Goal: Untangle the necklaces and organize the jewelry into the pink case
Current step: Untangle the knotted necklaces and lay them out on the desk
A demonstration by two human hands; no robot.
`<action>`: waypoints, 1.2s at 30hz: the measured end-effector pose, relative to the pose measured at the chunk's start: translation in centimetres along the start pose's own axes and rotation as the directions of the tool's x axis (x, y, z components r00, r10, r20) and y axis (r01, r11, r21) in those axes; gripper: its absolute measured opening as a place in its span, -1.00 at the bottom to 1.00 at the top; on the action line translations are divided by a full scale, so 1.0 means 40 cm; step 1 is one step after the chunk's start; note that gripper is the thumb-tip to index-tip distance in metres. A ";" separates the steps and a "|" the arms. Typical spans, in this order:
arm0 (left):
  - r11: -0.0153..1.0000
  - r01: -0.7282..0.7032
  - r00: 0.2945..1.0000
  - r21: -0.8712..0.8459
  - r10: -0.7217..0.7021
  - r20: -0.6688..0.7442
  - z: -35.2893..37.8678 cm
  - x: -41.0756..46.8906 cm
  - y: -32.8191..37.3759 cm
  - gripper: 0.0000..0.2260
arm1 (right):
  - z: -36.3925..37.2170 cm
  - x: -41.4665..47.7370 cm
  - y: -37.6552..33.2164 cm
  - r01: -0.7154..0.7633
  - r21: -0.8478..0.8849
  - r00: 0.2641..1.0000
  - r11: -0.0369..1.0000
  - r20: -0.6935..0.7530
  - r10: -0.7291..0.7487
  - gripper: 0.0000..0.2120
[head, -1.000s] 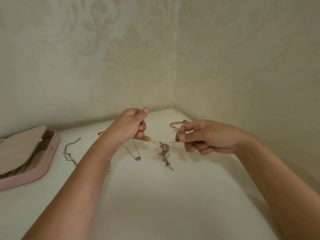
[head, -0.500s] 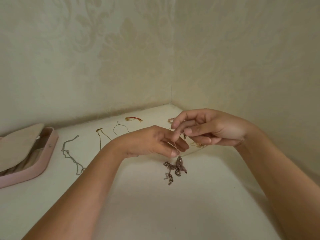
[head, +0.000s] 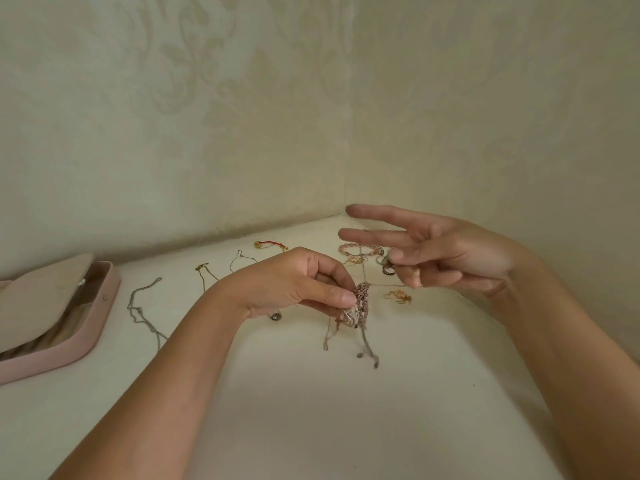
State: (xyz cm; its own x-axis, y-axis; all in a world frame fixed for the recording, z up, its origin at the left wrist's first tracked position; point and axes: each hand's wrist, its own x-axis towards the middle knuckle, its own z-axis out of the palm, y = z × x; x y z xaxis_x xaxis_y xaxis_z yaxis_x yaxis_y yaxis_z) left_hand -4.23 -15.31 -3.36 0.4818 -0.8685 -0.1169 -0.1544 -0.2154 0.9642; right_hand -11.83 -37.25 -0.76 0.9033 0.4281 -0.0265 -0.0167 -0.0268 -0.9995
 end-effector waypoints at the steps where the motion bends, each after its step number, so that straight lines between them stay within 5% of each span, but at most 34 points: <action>1: 1.000 -0.011 1.000 0.000 0.011 -0.001 -0.002 -0.001 -0.001 -0.88 | 0.002 0.005 0.001 -0.041 -0.020 0.997 0.999 -0.065 0.040 -0.47; 6: 0.995 -0.055 0.998 -0.087 0.053 -0.020 -0.004 0.001 -0.004 -0.97 | 0.014 0.020 0.013 -0.224 -0.313 0.963 0.923 -0.219 0.159 -0.92; 14: 0.996 -0.012 0.999 -0.088 0.009 -0.032 -0.001 0.009 -0.009 -0.93 | 0.053 0.021 0.019 -0.277 -0.591 0.957 0.757 -0.101 0.271 -0.91; 19: 1.000 0.011 0.999 -0.026 -0.012 -0.034 -0.001 0.012 -0.013 -0.94 | 0.051 0.031 0.022 -0.219 -0.535 0.974 0.816 -0.173 0.147 -0.68; 24: 1.000 -0.019 0.994 -0.006 0.019 -0.109 0.001 0.007 -0.004 -0.80 | 0.054 0.048 0.038 -0.189 -0.407 0.973 0.894 -0.197 0.116 -0.95; 30: 0.999 -0.034 0.981 0.042 0.042 -0.192 -0.003 0.009 -0.005 -0.76 | 0.060 0.070 0.060 -0.148 -0.325 0.961 0.934 -0.269 0.058 -0.80; 36: 0.990 0.015 0.993 0.143 0.002 -0.119 -0.006 0.002 -0.004 -0.78 | 0.045 0.068 0.057 -0.047 -0.098 0.982 0.994 -0.186 0.028 -0.95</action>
State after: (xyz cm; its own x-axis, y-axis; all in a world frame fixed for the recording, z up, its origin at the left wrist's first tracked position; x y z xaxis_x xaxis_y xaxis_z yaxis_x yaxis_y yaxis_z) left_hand -3.97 -15.24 -3.46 0.5811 -0.8093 -0.0859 -0.2688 -0.2905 0.9183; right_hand -10.18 -34.52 -3.16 0.9666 0.2512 -0.0513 -0.0172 -0.1359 -0.9906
